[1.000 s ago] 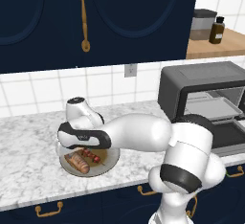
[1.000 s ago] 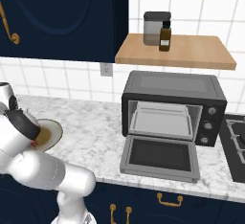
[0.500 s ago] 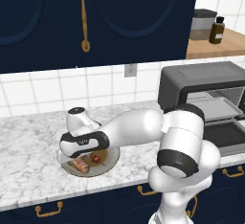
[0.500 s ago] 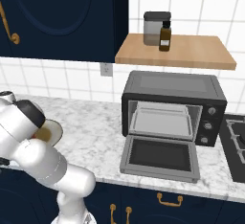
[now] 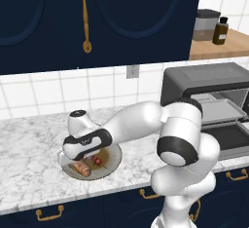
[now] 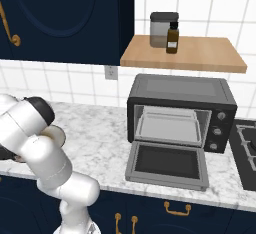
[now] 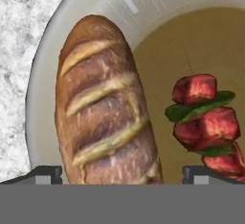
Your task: Pick up the kebab skewer and baguette bread, and place them inside the toaster oven. Close the toaster oven door and start by setting the timer.
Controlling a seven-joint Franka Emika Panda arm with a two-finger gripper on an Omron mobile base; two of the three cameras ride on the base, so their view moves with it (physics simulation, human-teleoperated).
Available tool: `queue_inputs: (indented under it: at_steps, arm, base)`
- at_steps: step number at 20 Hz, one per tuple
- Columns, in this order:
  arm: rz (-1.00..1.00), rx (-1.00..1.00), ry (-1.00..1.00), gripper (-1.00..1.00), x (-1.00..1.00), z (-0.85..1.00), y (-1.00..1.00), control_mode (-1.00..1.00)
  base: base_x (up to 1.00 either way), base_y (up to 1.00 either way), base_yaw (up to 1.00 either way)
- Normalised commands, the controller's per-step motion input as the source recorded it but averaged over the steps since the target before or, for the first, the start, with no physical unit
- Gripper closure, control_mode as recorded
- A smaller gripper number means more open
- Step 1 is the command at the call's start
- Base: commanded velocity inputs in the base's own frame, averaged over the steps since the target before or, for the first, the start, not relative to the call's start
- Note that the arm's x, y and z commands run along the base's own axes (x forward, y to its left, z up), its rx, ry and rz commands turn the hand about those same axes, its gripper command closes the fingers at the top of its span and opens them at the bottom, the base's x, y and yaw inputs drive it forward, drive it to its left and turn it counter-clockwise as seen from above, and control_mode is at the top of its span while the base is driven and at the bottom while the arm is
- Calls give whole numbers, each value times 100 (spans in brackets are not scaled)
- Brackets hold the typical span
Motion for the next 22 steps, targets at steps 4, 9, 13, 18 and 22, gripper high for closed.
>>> queue_inputs:
  at_steps: [4,9,13,18,22]
  arm:
    - [0,0,0,-100,3,-17,10,-100]
    - [0,0,0,100,0,-6,9,-100]
    - [0,0,0,100,0,0,-1,-100]
    - [2,0,-6,100,-12,48,-1,-100]
    - [7,0,-2,100,-29,89,-39,-100]
  base:
    - [0,0,0]
    - [0,0,0]
    - [0,0,0]
    - [0,0,0]
    - [0,0,0]
